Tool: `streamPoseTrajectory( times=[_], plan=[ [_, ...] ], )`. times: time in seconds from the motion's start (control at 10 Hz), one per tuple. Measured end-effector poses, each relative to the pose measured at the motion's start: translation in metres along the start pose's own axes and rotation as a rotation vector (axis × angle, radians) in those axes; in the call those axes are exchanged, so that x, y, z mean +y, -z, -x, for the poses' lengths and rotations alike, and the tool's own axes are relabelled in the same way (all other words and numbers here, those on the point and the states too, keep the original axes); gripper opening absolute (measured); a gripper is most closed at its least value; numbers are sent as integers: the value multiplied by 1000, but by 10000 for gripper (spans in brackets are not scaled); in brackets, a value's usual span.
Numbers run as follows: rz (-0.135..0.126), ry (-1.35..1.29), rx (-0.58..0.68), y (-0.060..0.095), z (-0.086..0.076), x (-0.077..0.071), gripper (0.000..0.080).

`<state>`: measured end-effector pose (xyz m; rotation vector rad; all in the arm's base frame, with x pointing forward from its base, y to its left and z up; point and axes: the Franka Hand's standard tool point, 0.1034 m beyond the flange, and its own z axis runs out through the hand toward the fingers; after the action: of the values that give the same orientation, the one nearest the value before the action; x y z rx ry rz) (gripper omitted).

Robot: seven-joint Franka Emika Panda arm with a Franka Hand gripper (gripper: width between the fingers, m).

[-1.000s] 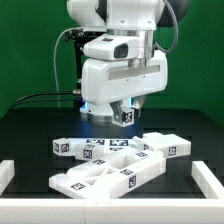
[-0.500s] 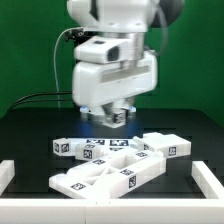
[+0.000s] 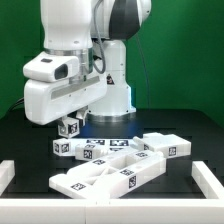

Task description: Assemble chair

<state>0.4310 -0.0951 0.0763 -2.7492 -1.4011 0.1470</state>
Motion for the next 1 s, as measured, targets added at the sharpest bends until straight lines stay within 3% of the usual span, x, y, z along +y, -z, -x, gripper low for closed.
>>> streamPoseTrajectory(
  times=[0.2,0.3,0.5,0.7,1.0],
  plan=[
    [-5,3,-2,-5,4,1,284],
    [4,83,9,-17,20,8,284],
    [-29,122,4,-49,68,20,284],
    [-50,135,4,-64,85,20,284],
    [-59,127,3,-71,88,14,284]
  ],
)
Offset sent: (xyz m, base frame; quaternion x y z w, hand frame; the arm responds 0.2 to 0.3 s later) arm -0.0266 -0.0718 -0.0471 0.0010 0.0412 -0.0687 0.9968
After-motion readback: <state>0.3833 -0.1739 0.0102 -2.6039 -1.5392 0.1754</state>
